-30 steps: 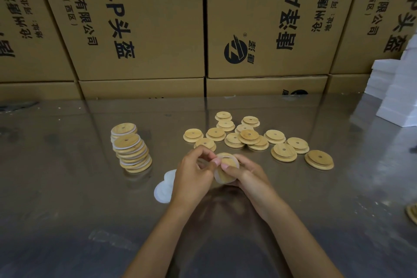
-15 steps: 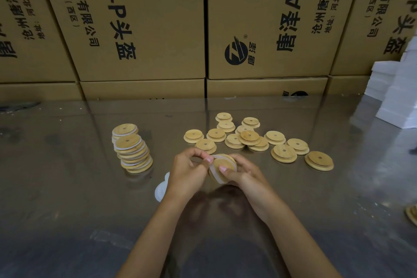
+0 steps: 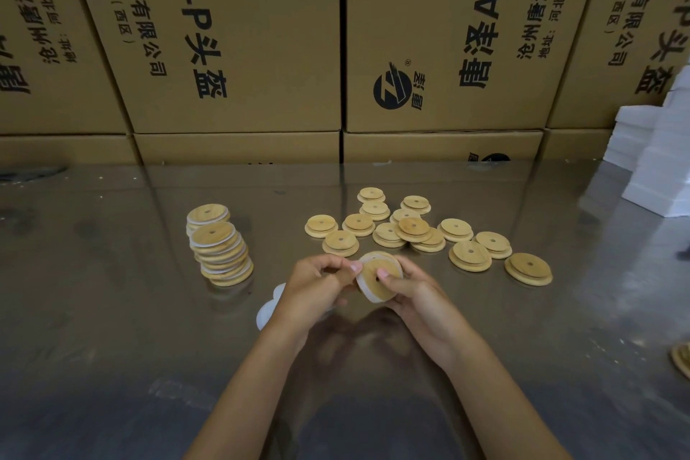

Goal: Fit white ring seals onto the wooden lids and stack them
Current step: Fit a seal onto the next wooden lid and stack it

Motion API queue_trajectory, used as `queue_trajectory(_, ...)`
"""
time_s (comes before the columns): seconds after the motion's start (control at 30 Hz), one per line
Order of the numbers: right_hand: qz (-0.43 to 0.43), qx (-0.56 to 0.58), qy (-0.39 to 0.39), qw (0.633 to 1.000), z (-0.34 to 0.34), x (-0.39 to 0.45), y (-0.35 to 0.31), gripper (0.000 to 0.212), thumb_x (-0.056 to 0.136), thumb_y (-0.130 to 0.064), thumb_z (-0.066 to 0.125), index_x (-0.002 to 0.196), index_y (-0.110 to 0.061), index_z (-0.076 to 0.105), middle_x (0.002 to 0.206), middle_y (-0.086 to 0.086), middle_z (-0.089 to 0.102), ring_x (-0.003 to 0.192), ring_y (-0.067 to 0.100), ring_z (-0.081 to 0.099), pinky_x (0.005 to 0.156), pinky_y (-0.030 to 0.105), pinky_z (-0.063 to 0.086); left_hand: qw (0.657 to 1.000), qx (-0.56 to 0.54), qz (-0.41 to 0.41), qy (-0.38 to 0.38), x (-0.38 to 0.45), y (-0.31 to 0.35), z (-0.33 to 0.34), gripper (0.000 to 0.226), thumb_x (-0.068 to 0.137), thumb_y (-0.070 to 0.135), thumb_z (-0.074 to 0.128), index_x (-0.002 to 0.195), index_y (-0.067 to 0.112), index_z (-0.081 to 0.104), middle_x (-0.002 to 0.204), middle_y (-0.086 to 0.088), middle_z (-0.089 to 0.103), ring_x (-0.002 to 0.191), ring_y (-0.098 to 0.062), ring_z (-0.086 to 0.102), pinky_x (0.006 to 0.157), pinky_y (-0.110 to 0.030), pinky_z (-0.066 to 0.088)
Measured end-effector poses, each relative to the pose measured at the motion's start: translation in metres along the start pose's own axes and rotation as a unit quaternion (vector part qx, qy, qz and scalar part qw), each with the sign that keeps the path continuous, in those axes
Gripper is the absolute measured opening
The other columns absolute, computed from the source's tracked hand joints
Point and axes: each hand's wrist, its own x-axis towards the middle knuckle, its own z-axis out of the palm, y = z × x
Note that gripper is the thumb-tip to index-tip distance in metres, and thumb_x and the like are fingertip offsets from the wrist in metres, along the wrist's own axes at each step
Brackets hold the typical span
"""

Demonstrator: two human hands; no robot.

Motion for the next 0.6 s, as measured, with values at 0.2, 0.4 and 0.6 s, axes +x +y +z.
queue_trajectory(0.2,0.005,0.029,0.008,1.0,-0.002,0.001,-0.001,0.027,0.094,-0.006,0.058,0.12,-0.003,0.066,0.105,0.011,0.071,0.097,0.018,0.066,0.092,0.034,0.048,0.997,0.044,0.053,0.025,0.001,-0.006,0.007,0.009,0.086,0.022,0.072,0.078,0.018,0.07,0.071,-0.004,0.071,0.065,-0.013,0.063,0.065,-0.031,0.052)
queue_trajectory(0.4,0.01,0.037,0.031,0.999,-0.001,0.002,-0.001,0.028,0.093,-0.006,0.06,0.12,-0.001,0.065,0.104,0.012,0.071,0.096,0.019,0.066,0.093,0.034,0.048,0.966,0.208,0.145,0.056,-0.004,-0.009,0.013,0.009,0.085,0.026,0.071,0.081,0.025,0.063,0.064,0.013,0.064,0.057,-0.001,0.057,0.054,-0.014,0.044)
queue_trajectory(0.6,0.009,0.004,0.04,0.999,0.001,0.003,0.0,0.026,0.09,-0.009,0.066,0.115,-0.004,0.068,0.099,0.011,0.071,0.09,0.019,0.067,0.084,0.032,0.052,0.944,0.23,0.214,0.103,-0.01,-0.006,0.017,0.011,0.086,0.019,0.067,0.079,0.026,0.062,0.076,0.011,0.067,0.071,-0.005,0.061,0.066,-0.024,0.051)
